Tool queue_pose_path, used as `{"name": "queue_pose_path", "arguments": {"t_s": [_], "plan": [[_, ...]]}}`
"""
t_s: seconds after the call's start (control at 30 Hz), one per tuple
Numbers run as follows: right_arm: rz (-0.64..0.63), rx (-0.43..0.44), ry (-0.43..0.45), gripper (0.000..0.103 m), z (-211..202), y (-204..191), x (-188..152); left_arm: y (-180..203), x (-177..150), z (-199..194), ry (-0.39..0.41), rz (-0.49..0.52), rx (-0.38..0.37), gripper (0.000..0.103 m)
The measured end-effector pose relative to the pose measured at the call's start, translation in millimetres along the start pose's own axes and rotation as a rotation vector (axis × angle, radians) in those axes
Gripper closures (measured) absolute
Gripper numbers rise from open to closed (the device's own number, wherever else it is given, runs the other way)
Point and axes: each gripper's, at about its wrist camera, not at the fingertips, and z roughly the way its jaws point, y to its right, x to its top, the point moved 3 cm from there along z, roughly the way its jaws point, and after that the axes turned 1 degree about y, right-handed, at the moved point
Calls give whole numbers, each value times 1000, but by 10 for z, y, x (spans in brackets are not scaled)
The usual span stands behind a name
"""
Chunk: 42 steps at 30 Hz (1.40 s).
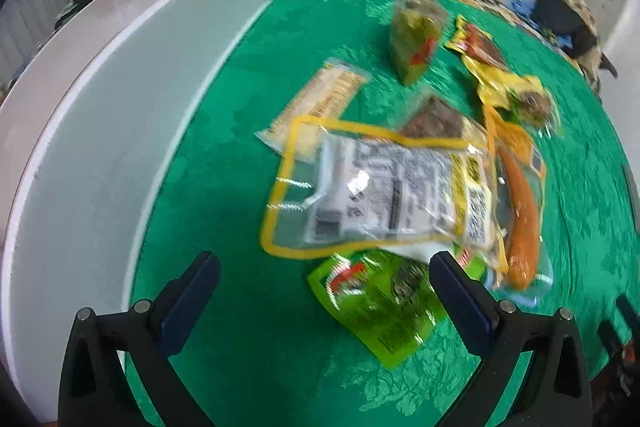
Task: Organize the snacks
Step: 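Move the left tool toward the yellow-bordered peanut snack bag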
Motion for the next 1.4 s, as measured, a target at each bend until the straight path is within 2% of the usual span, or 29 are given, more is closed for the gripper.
{"name": "queue_pose_path", "arguments": {"t_s": [0.1, 0.17, 0.3, 0.47, 0.53, 0.67, 0.73, 0.83, 0.93, 1.03, 1.17, 1.3, 1.4], "plan": [[-8, -2, 3, 13, -10, -20, -9, 177, -98, 13, -9, 29, -68, 0], [-10, -6, 6, 13, -22, -19, -9, 369, -162, 25, -13, 57, -141, 0], [2, -11, 12, 13, -35, 1, 4, 783, -226, -22, 25, 126, -237, 0], [4, -23, 16, 13, -36, 25, 5, 1108, -270, -97, -22, 138, -502, 1], [11, -27, 19, 13, -44, 47, 6, 1117, -250, -165, -23, 128, -532, 1], [31, -29, 17, 13, -45, 101, 4, 948, -131, -380, 14, 164, -488, 0], [36, -26, 12, 13, -32, 107, 4, 864, -10, -461, 37, 225, -419, 0], [37, -15, 10, 13, -25, 92, 9, 794, 170, -501, 57, 402, -257, 0], [26, -10, 16, 13, -39, 68, 17, 810, 247, -382, 8, 572, -175, 0], [28, -13, 19, 13, -48, 76, 18, 826, 300, -187, -33, 692, -109, 0], [46, -18, 17, 13, -51, 122, 11, 806, 350, 53, -63, 711, -79, 0], [48, -20, 12, 13, -45, 129, 0, 781, 400, 263, -82, 664, -70, 1], [36, -19, 6, 13, -31, 106, -11, 790, 439, 324, -69, 619, -98, 1]]}}
